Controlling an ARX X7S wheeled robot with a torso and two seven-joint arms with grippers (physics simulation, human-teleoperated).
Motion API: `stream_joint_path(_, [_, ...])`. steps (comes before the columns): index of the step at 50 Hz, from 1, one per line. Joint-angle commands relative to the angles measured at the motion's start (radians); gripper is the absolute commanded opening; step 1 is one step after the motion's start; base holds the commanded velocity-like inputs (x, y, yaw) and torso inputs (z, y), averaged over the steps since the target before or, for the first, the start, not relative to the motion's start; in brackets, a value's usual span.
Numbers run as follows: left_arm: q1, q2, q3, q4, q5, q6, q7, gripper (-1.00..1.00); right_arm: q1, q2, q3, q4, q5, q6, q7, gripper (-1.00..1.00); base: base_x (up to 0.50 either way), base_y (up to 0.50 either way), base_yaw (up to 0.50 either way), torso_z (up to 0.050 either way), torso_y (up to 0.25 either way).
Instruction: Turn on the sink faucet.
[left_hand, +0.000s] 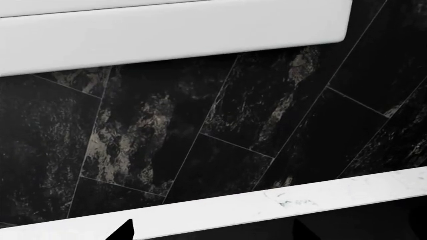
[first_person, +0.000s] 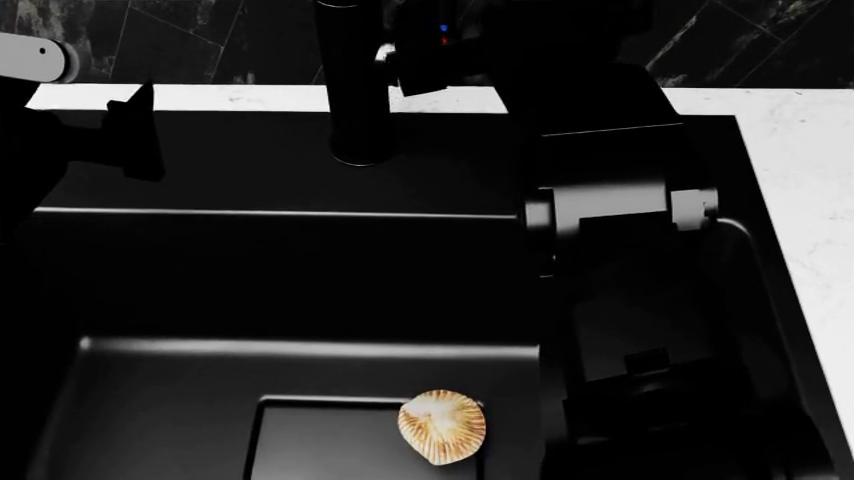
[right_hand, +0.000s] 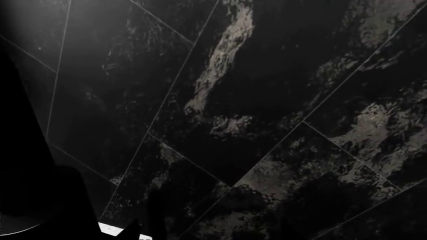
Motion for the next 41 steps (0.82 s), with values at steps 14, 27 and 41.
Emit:
stream_joint_path(14, [-0.005, 0.011, 0.004, -0.015, -0.003, 0.007, -0.002, 1.00, -0.001, 0.012, 0.276, 0.000, -0.244, -0.004, 0.029, 1.00, 0.00, 0.00, 0.00, 0.000, 0.000])
stream_joint_path(27, [-0.014, 0.018, 0.005, -0.023, -0.001, 0.006, -0.014, 1.00, -0.017, 0.028, 0.316, 0.000, -0.276, 0.002, 0.043, 1.00, 0.00, 0.00, 0.00, 0.000, 0.000])
stream_joint_path(41, [-0.009, 0.012, -0.001, 0.002, -0.010, -0.009, -0.024, 1.00, -0.006, 0.045, 0.312, 0.000, -0.289, 0.014, 0.035, 1.00, 0.00, 0.00, 0.00, 0.000, 0.000])
